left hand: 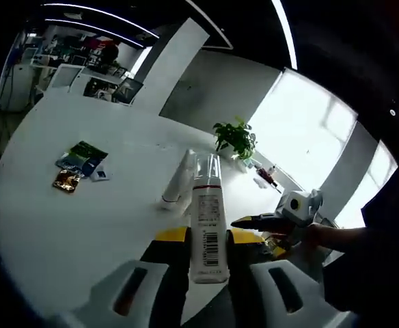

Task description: Arrange the skincare products in the storage area until every visible bottle or jar stands upright without overlapping.

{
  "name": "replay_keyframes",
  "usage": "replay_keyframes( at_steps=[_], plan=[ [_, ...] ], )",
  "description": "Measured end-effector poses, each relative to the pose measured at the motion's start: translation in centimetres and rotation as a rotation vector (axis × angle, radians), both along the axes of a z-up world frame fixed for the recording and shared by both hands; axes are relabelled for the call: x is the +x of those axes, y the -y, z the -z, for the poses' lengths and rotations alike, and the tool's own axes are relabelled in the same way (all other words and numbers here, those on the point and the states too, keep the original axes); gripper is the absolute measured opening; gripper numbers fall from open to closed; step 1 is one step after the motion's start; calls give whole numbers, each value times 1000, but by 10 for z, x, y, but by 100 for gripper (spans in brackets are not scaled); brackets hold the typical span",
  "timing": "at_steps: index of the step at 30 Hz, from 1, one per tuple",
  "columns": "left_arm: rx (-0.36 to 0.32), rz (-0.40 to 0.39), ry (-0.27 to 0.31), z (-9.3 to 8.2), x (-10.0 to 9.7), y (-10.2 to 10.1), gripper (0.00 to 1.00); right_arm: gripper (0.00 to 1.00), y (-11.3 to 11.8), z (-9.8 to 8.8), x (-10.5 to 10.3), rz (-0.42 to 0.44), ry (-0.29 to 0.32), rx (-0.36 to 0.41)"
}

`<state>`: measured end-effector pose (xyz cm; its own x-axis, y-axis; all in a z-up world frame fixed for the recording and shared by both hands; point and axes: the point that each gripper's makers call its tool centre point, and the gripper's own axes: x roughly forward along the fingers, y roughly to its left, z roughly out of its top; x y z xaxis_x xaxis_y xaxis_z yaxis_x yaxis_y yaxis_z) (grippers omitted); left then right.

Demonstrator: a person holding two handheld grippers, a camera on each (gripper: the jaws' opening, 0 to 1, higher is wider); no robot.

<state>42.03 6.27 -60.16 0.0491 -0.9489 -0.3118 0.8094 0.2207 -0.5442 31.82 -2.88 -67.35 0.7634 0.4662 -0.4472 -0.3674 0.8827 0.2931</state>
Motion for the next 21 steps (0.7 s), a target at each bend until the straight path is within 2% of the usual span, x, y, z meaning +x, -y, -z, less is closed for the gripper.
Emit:
replay_keyframes(
  at_steps=[5, 10, 17, 21],
  plan=[
    [-66, 43, -35, -12, -15, 4, 25, 83, -11, -6, -2, -46, 17, 37],
    [-116, 84, -63, -21, -28, 7, 25, 78, -22, -20, -5, -84, 53, 116],
    [-147, 136, -96, -23, -46, 15, 25, 77, -21, -26, -5, -79, 68, 153],
    [-168, 156, -119, -24, -53, 19, 25, 78, -29, -34, -8, -113, 87, 194]
  ],
)
